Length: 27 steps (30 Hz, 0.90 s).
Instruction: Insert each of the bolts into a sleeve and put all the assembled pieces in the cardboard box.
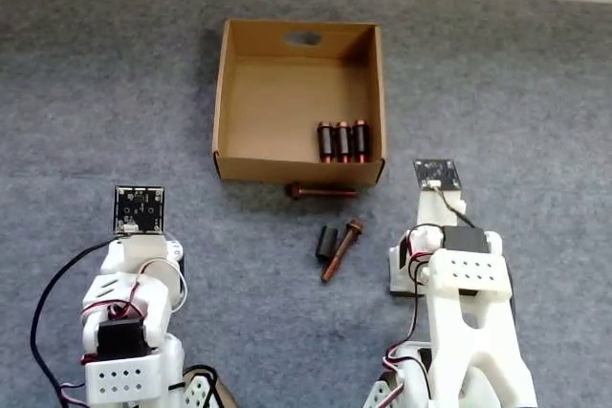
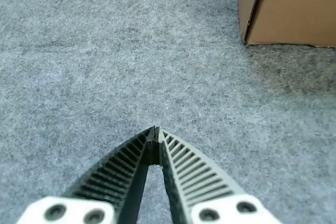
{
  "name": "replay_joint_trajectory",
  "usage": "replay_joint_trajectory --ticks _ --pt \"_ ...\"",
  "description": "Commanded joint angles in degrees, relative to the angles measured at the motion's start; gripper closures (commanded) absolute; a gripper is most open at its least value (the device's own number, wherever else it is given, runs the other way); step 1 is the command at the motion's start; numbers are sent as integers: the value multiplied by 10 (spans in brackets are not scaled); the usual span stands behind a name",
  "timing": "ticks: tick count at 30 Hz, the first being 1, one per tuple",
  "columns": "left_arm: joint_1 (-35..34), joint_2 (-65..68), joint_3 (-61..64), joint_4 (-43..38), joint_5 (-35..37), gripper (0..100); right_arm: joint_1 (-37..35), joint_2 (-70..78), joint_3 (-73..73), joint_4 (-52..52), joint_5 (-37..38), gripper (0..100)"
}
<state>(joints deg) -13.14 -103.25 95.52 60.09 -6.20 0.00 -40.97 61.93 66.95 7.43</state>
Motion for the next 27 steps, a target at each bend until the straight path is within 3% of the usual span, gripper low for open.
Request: replay_joint_trajectory --ticks 1,27 --pt "-4 -4 -18 -9 -3 991 5 -11 -44 3 -2 789" --pt "-4 -4 -17 -10 -3 991 5 -11 -60 3 -4 789"
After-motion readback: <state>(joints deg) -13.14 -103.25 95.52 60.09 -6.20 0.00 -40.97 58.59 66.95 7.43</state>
